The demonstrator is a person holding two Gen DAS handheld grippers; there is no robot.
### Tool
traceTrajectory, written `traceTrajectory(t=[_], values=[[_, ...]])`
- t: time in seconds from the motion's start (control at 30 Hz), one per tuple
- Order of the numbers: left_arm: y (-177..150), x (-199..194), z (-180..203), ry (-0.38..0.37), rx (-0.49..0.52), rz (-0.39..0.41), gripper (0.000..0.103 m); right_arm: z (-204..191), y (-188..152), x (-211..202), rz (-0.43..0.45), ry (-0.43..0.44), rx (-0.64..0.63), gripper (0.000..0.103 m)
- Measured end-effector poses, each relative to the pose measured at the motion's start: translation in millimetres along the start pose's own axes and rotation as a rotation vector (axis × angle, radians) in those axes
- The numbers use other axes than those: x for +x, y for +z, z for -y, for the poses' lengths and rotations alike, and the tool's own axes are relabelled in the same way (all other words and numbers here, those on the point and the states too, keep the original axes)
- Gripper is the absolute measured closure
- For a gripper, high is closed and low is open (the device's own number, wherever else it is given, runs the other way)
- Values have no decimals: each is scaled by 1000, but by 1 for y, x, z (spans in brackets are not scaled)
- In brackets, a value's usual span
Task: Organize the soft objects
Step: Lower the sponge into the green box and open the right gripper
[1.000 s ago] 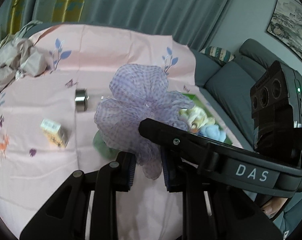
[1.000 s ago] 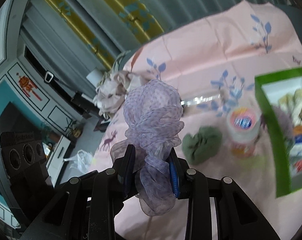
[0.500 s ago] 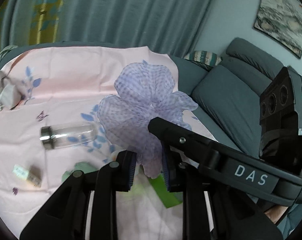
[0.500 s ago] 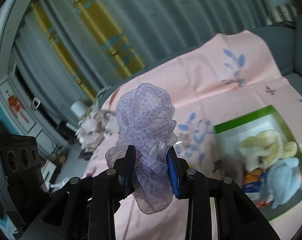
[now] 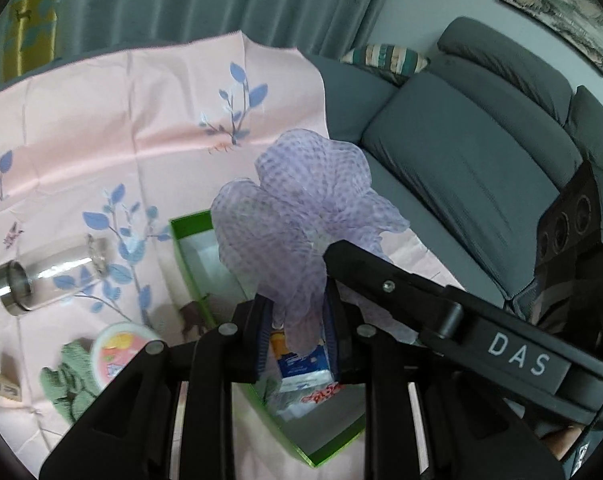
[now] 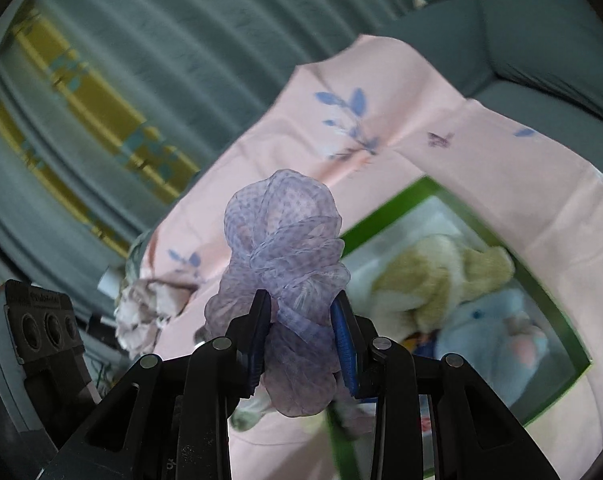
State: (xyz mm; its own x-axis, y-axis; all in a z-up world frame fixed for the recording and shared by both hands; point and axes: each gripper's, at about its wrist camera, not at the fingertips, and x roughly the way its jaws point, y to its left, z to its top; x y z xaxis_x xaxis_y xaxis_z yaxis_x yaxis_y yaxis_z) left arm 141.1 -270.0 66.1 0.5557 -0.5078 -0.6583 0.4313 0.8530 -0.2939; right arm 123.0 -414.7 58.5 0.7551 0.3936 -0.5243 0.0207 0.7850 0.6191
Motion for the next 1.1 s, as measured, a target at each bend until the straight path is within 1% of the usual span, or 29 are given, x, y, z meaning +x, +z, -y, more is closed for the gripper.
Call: traceTrajectory(t=[0.13, 0.2, 0.33, 0.4, 0.5, 0.57, 0.63, 0.67, 0.7, 0.77, 0.87, 0.93, 0.97, 1.03, 1.07, 1.1], values=[[0, 21, 4, 28, 7, -26, 83, 19, 2, 5, -15, -41, 51, 69], [-2, 31, 5, 37, 0, -45, 83, 28, 3, 9, -26, -80, 73, 69], [-3, 46, 4, 56, -5, -69, 83, 40, 4, 16, -48, -126, 100, 69], [-4, 52, 3, 68, -6, -78, 83, 43, 4, 17, -48, -161, 105, 69], [-3, 58, 0, 85, -18, -85, 83, 46, 5, 15, -35, -242, 95, 69], [-3, 61, -4, 76, -40, -89, 82, 49, 4, 14, -34, -288, 90, 69], [-2, 62, -5, 60, -57, -97, 82, 51, 5, 14, -34, -286, 99, 69], [-2, 62, -4, 57, -59, -99, 79, 52, 5, 14, -37, -281, 105, 69], [-1, 62, -4, 58, -56, -102, 80, 52, 5, 14, -38, -282, 105, 69], [0, 61, -2, 70, -48, -96, 77, 51, 5, 11, -32, -302, 103, 69], [1, 57, -3, 64, -50, -88, 66, 49, 6, 5, -11, -312, 101, 69], [3, 52, -4, 53, -57, -81, 51, 49, 6, -1, 5, -313, 107, 69], [4, 47, -6, 50, -64, -70, 48, 48, 7, -2, 11, -315, 108, 69], [5, 41, -7, 46, -71, -57, 35, 47, 7, -6, 20, -319, 108, 69], [6, 38, -7, 42, -70, -53, 32, 45, 6, -9, 25, -320, 106, 69], [7, 35, -7, 42, -66, -52, 28, 44, 6, -12, 31, -318, 107, 65]])
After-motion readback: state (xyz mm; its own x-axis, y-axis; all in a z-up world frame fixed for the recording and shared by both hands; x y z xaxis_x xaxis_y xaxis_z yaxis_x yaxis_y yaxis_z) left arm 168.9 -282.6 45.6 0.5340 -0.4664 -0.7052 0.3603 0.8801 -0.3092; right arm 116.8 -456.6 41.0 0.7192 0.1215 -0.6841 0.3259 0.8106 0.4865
